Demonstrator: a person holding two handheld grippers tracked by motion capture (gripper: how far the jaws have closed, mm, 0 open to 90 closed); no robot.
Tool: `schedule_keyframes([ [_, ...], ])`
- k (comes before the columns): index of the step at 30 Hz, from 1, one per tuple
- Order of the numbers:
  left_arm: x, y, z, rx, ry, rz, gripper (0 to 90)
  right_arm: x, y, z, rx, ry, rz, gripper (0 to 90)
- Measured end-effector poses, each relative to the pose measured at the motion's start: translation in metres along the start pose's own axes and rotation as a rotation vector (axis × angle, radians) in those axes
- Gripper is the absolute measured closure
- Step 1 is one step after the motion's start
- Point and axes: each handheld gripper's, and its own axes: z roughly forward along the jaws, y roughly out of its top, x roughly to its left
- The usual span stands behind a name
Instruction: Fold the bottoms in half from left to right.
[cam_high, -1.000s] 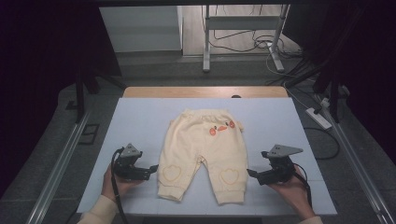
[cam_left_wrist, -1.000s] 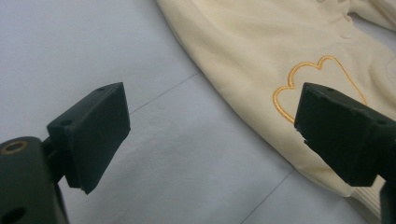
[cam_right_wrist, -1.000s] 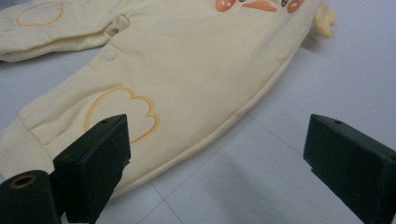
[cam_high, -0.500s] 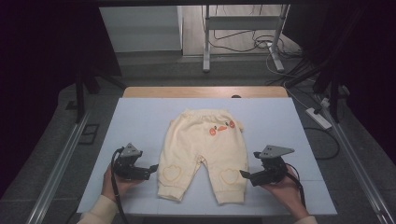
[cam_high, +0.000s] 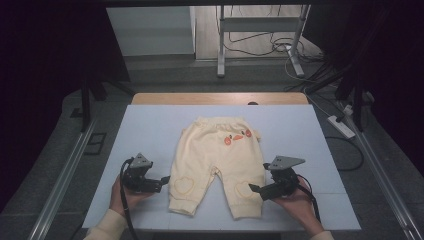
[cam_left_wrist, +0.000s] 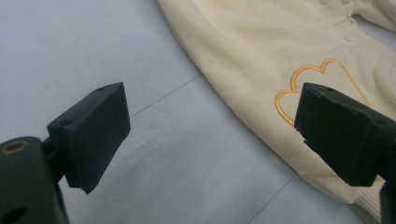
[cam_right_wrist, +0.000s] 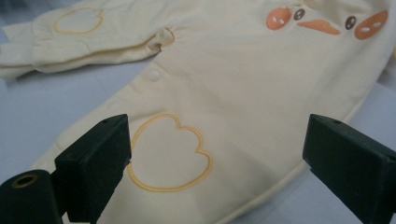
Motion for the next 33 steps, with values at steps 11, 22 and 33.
schedule_keyframes([
  [11, 0.001, 0.001, 0.001, 0.004, 0.000, 0.004, 10.3, 0.007, 0.010, 0.012, 0.000, 0.029, -0.012, 7.9],
  [22, 0.002, 0.001, 0.002, 0.000, 0.003, -0.002, 10.3, 0.025, 0.025, 0.030, 0.007, 0.076, -0.053, 8.1],
  [33, 0.002, 0.000, 0.001, -0.001, 0.002, -0.007, 10.7, 0.035, 0.035, 0.045, 0.003, 0.127, -0.050, 10.3],
])
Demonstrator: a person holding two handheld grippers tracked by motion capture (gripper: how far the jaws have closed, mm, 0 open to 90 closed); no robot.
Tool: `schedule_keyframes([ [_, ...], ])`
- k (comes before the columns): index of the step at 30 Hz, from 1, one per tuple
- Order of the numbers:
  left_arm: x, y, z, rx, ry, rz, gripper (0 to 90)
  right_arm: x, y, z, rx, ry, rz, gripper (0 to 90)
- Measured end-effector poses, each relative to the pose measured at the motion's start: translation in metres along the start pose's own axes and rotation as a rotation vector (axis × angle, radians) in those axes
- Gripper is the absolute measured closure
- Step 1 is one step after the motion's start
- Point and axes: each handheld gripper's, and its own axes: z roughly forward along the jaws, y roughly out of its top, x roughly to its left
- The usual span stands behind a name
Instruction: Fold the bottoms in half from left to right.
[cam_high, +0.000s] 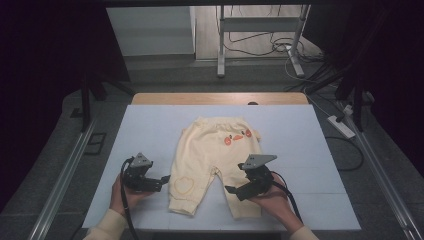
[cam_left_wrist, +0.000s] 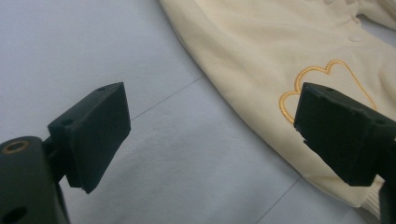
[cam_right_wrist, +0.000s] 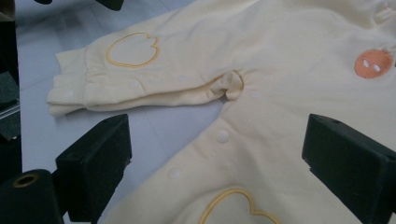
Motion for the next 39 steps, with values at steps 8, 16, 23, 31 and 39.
schedule_keyframes([
  [8, -0.001, 0.000, 0.000, 0.002, -0.001, 0.005, 10.7, 0.007, 0.006, 0.009, -0.004, 0.021, -0.026, 12.2],
  [16, 0.000, 0.000, 0.001, 0.007, 0.002, 0.006, 10.8, 0.015, 0.012, 0.019, 0.005, 0.039, -0.041, 11.7],
  [23, 0.000, 0.001, 0.000, 0.001, 0.006, 0.003, 10.8, 0.024, 0.021, 0.028, 0.003, 0.059, -0.067, 11.7],
  [31, 0.000, 0.001, 0.000, -0.001, 0.006, 0.003, 10.8, 0.030, 0.028, 0.035, 0.001, 0.078, -0.077, 11.7],
  [39, 0.000, 0.001, 0.000, -0.002, 0.008, 0.004, 10.7, 0.041, 0.033, 0.047, 0.017, 0.106, -0.100, 11.5],
])
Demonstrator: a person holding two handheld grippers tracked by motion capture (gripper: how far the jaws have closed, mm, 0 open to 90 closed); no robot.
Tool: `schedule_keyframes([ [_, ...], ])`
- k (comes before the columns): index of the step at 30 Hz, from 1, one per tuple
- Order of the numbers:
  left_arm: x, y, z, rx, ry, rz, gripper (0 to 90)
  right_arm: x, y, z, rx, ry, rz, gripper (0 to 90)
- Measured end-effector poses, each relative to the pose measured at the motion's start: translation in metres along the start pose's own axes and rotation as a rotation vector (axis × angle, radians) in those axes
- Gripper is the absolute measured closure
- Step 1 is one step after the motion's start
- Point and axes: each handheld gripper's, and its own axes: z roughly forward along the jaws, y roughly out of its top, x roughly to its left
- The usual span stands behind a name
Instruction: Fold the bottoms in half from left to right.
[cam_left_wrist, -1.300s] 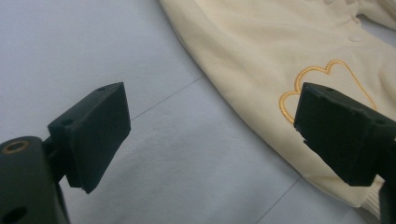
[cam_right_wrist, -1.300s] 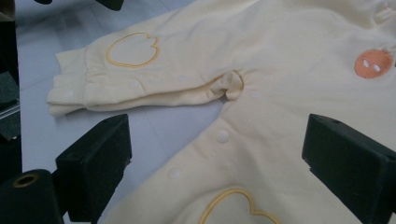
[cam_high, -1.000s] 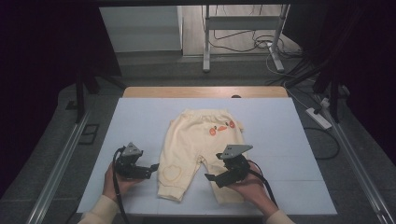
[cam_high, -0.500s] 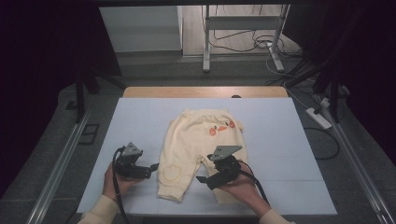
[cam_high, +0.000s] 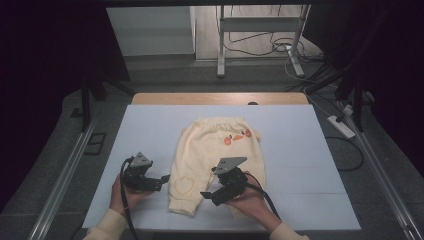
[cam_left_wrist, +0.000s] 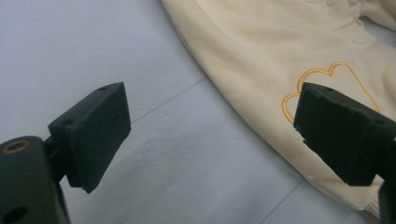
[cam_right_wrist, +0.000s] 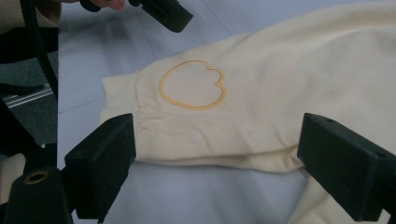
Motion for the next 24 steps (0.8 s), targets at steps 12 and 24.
schedule_keyframes([
  [12, 0.000, 0.000, 0.000, 0.000, 0.000, -0.002, 10.7, 0.012, 0.006, 0.019, 0.027, 0.038, -0.028, 10.9],
  [24, 0.001, 0.000, 0.001, -0.001, 0.007, -0.003, 10.7, 0.025, 0.012, 0.036, 0.048, 0.080, -0.059, 10.9],
])
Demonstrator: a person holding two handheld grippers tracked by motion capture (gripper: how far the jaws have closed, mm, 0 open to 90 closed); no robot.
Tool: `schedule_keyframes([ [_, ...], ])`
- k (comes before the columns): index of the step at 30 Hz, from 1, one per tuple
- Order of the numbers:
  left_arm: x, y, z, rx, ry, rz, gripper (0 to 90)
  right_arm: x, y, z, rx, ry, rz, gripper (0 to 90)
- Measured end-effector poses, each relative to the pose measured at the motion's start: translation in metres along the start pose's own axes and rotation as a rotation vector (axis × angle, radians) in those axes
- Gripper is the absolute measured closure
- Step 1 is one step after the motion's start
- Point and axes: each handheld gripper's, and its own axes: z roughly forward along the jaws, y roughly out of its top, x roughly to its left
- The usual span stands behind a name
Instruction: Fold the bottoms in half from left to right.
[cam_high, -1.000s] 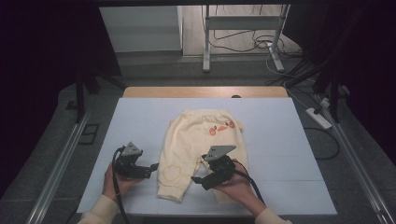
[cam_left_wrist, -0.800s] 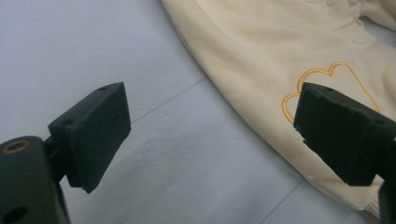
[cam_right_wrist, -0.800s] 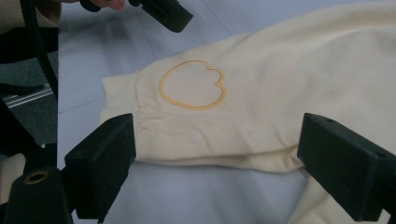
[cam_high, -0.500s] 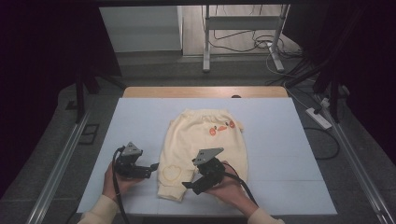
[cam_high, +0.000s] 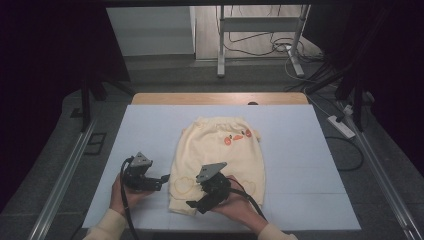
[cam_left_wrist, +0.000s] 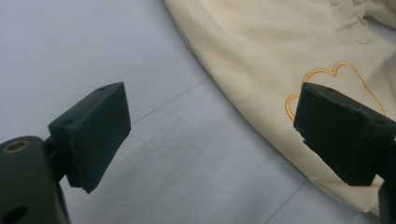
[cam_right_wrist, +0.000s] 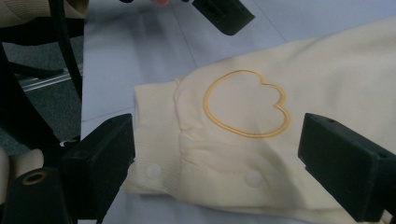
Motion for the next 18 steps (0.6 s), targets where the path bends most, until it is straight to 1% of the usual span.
schedule_keyframes([
  [8, 0.000, 0.000, 0.000, 0.002, 0.003, -0.003, 10.7, 0.011, 0.008, 0.016, 0.022, 0.034, -0.038, 11.0],
  [9, 0.001, 0.000, 0.000, 0.001, 0.004, -0.002, 10.7, 0.014, 0.011, 0.020, 0.026, 0.040, -0.046, 10.9],
  [13, 0.001, 0.000, 0.000, 0.000, 0.003, -0.004, 10.7, 0.018, 0.014, 0.026, 0.029, 0.054, -0.060, 11.0],
  [18, 0.001, 0.000, 0.000, 0.000, 0.003, -0.003, 10.8, 0.025, 0.018, 0.036, 0.053, 0.074, -0.077, 11.2],
])
